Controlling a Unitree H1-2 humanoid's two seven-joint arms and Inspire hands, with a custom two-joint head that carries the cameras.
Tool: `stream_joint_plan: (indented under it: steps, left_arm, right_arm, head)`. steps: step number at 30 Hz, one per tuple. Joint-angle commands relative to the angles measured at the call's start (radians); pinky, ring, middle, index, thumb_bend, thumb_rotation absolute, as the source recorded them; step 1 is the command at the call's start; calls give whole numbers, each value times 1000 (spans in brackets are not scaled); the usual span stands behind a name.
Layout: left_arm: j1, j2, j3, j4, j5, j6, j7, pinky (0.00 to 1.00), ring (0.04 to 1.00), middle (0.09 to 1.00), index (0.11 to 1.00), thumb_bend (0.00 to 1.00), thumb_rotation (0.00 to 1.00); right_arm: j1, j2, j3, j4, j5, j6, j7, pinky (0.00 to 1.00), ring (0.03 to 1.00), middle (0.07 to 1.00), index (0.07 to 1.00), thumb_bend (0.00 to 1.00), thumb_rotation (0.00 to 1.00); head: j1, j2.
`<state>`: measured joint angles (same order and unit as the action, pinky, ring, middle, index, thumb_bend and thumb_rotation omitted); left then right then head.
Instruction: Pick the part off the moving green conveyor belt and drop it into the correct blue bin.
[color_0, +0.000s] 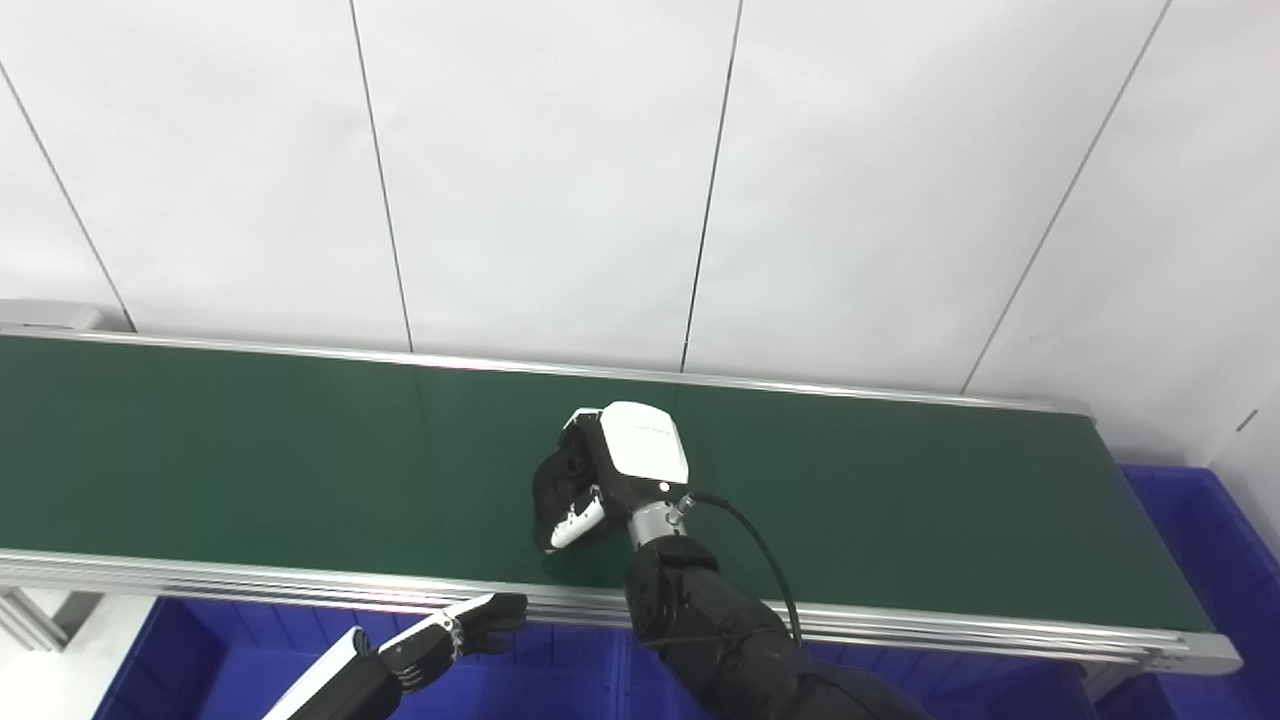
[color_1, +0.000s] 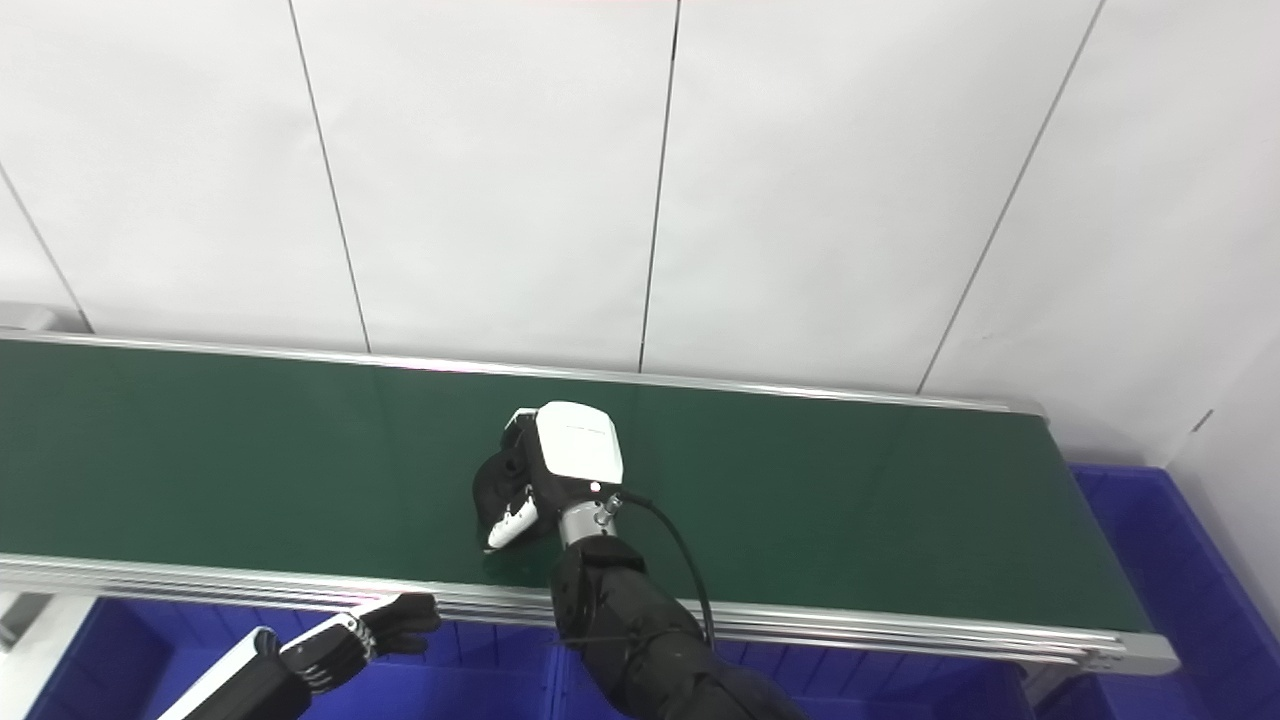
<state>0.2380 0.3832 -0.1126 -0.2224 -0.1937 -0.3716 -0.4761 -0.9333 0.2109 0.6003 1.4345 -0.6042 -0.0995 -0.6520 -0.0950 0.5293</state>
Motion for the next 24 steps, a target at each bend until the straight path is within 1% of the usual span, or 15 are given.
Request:
stream_joint_plan:
  steps: [1,4,7,8,9,14,18,21,23,24]
  left_arm:
    - [-28,6,0,4,-26,-5,-3,847,894,910,889,632,643]
    - [-53,0,-8,46,-15,-22,-10,857,903,921,898,640,661]
    - [-85,-16,-17,99,-9,-41,-14,859,906,923,896,638,661]
    - [-93,-19,-19,112,-7,-47,-15,862,908,924,897,633,662]
    - [-105,-27,-25,134,-6,-58,-18,863,909,924,898,631,662]
    - [-145,-57,-41,200,4,-86,-27,854,905,920,903,598,657]
    - [-173,-68,-45,235,14,-89,-31,858,907,923,906,593,661]
    - [-203,-71,-43,271,-7,-92,-56,868,914,931,917,557,651]
    - [-220,-72,-40,294,-18,-95,-69,874,917,933,918,551,649]
    - [-228,-73,-38,306,-21,-95,-73,877,919,935,919,548,647]
  right_arm:
    - [-17,6,-6,-7,0,-41,-12,382,485,518,513,499,0]
    - [-25,-9,-15,-16,4,-52,-27,380,480,512,516,500,0]
    - [-34,-34,-10,-30,-5,-66,-40,376,475,507,524,500,0]
    - [-35,-38,-9,-31,-7,-68,-41,375,475,508,525,499,0]
    - [-35,-51,-12,-41,-5,-81,-46,375,475,508,525,499,0]
    - [-27,-104,-23,-98,-11,-120,-84,380,481,518,510,500,0]
    - [-15,-146,-30,-183,-24,-119,-85,388,486,518,497,500,0]
    - [18,-187,-43,-312,-33,-104,-62,389,482,523,498,500,0]
    - [39,-206,-53,-386,-44,-85,-43,391,479,521,501,500,0]
    - [61,-222,-55,-451,-57,-67,-32,392,478,521,502,500,0]
  head:
    - [-8,-3]
    - [-28,-12]
    - [-60,-28]
    - [-60,-28]
    - [-75,-36]
    - [-90,-45]
    - [-104,-48]
    - [-120,-51]
    - [-129,-52]
    - [-137,-52]
